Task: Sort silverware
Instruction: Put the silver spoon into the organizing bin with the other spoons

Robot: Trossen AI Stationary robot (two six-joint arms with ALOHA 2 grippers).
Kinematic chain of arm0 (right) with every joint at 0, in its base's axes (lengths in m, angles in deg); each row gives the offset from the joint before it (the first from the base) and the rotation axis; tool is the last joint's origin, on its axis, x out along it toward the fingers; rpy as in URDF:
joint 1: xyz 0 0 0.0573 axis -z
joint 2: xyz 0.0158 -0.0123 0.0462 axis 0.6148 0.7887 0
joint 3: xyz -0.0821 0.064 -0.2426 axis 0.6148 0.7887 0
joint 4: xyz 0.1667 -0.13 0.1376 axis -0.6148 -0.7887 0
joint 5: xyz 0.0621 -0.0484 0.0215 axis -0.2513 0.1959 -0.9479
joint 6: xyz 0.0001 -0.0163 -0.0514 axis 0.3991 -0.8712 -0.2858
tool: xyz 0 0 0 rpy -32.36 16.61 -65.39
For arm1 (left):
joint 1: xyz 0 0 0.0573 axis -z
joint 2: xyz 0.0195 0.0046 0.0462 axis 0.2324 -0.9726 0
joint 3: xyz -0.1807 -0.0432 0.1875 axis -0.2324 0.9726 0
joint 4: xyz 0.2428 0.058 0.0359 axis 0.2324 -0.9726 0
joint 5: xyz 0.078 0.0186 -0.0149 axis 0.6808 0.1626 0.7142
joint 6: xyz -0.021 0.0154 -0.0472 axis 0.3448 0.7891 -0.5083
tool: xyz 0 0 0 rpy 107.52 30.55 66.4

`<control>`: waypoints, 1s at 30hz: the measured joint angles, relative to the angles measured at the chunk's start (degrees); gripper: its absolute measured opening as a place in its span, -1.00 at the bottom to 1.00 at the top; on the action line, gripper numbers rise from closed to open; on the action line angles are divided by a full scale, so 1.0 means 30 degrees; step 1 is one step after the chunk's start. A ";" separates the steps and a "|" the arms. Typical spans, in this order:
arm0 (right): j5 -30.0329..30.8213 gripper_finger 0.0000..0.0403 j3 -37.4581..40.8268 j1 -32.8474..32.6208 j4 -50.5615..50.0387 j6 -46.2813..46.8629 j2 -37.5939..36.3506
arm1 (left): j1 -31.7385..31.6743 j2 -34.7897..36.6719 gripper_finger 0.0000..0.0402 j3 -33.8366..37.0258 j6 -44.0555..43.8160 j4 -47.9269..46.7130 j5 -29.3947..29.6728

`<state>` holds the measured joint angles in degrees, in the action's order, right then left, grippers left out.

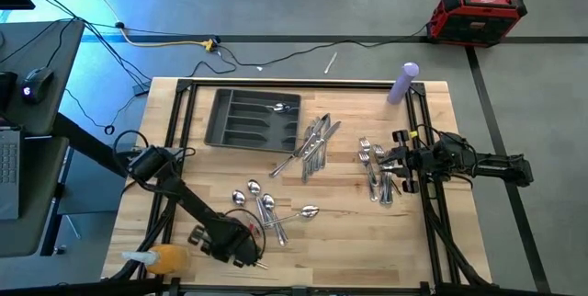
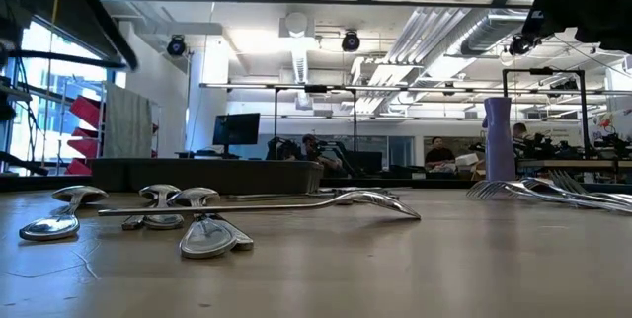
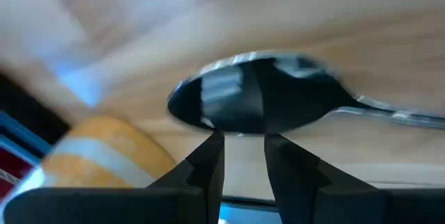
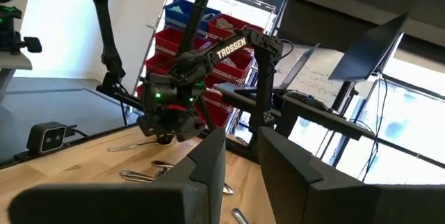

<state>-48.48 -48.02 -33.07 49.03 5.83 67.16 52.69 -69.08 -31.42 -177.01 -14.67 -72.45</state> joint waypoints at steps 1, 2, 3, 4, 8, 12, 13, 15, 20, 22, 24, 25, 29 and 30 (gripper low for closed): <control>0.0000 -0.64 0.0000 -0.0002 -0.0002 0.0012 0.0002 | -0.0087 0.0001 -0.61 0.0029 0.0380 -0.0101 -0.0011; 0.0000 -0.64 0.0000 -0.0002 -0.0027 0.0011 0.0002 | -0.0149 0.0075 -0.61 0.0029 0.0720 -0.0312 0.0006; 0.0000 -0.64 0.0000 0.0001 -0.0070 0.0007 0.0002 | -0.0210 0.0191 -0.61 0.0029 0.1006 -0.0584 0.0142; 0.0000 -0.64 0.0000 0.0000 -0.0075 0.0010 0.0002 | -0.0289 0.0319 -0.61 0.0022 0.1020 -0.0927 0.0358; 0.0000 -0.64 0.0000 -0.0002 -0.0067 0.0357 0.0002 | -0.1148 0.1226 -0.61 0.0029 0.1217 -0.2867 0.3220; 0.0000 -0.64 0.0000 -0.0002 -0.0067 0.0357 0.0009 | -0.2151 0.2349 -0.61 0.0027 0.1707 -0.5566 0.5851; 0.0000 -0.64 0.0000 0.0001 -0.0063 0.0357 0.0009 | -0.2359 0.2685 -0.61 0.0043 0.1739 -0.6100 0.6225; 0.0000 -0.64 0.0000 0.0005 -0.0067 0.0350 0.0009 | -0.2671 0.3491 -0.61 0.0027 0.1420 -0.6567 0.6837; 0.0000 -0.64 0.0000 -0.0002 -0.0067 0.0432 0.0009 | -0.2374 0.4867 -0.58 0.0008 -0.2835 -0.2008 0.8979; 0.0000 -0.64 0.0000 0.0005 -0.0068 0.0556 0.0009 | -0.1960 0.4922 -0.53 -0.0022 -0.4399 0.0378 1.0490; 0.0000 -0.64 0.0000 0.0005 -0.0067 0.0805 0.0009 | -0.1693 0.4531 -0.45 -0.0018 -0.5455 0.1786 1.1105; 0.0000 -0.64 0.0000 0.0005 -0.0067 0.0861 0.0009 | -0.1627 0.4300 -0.41 -0.0004 -0.5787 0.1985 1.1026; 0.0000 -0.64 0.0000 0.0001 -0.0060 0.0867 0.0009 | -0.1341 0.3459 -0.23 0.0014 -0.6967 0.1823 0.9225; 0.0000 -0.64 0.0000 0.0005 -0.0060 0.0867 0.0009 | -0.1299 0.3308 -0.19 0.0020 -0.7276 0.1820 0.8935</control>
<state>-48.48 -48.02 -33.05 48.85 8.43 67.18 48.79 -59.15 -31.36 -198.84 -9.21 -45.64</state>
